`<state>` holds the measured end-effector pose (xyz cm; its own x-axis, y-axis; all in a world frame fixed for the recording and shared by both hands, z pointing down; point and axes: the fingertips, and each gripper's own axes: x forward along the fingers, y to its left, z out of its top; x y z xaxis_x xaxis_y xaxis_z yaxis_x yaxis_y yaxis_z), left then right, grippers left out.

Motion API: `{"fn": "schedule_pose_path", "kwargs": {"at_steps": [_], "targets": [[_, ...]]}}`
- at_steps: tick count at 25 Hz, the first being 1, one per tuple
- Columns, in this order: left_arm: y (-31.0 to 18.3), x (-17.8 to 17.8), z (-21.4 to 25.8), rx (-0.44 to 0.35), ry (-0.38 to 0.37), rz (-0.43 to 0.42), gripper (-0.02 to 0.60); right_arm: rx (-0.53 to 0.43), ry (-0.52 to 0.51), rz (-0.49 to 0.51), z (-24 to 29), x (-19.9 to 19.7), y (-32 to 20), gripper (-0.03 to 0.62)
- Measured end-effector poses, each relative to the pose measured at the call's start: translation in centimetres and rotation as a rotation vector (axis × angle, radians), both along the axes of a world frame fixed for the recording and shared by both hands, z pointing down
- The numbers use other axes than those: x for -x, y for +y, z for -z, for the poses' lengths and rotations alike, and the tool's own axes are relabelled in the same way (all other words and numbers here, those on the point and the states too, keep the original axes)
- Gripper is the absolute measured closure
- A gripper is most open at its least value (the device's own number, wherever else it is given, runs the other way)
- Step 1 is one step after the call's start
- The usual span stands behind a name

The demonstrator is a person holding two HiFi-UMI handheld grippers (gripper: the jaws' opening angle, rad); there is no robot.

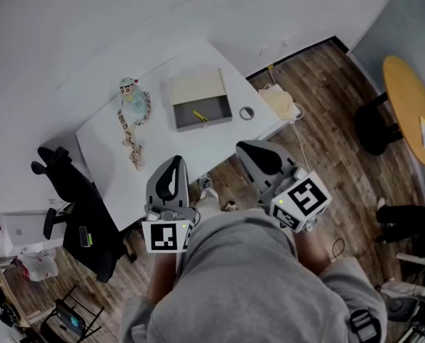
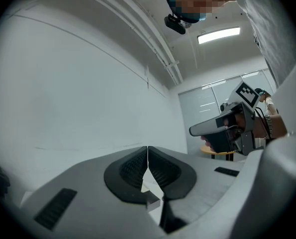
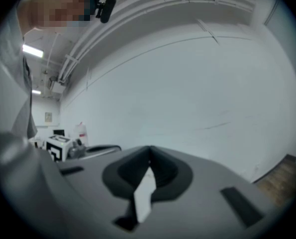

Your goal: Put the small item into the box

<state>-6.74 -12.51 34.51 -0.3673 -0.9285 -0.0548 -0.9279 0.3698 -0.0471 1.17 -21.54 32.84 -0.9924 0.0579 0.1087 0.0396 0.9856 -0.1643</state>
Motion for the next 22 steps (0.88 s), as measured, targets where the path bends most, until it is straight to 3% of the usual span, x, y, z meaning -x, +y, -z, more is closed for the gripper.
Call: {"fn": "schedule_pose_path", "kwargs": {"at_steps": [9,22], "targets": [[0.3,-0.9,0.5,0.008,-0.044,-0.031,0.546,-0.008,-0.035,-0.019,0.4,-0.8,0.6,0.562],[0.7,-1.1,0.1,0.003,-0.024,-0.030,0.546,0.004,-0.017,-0.017,-0.5,-0.5,1.1,0.562]]}}
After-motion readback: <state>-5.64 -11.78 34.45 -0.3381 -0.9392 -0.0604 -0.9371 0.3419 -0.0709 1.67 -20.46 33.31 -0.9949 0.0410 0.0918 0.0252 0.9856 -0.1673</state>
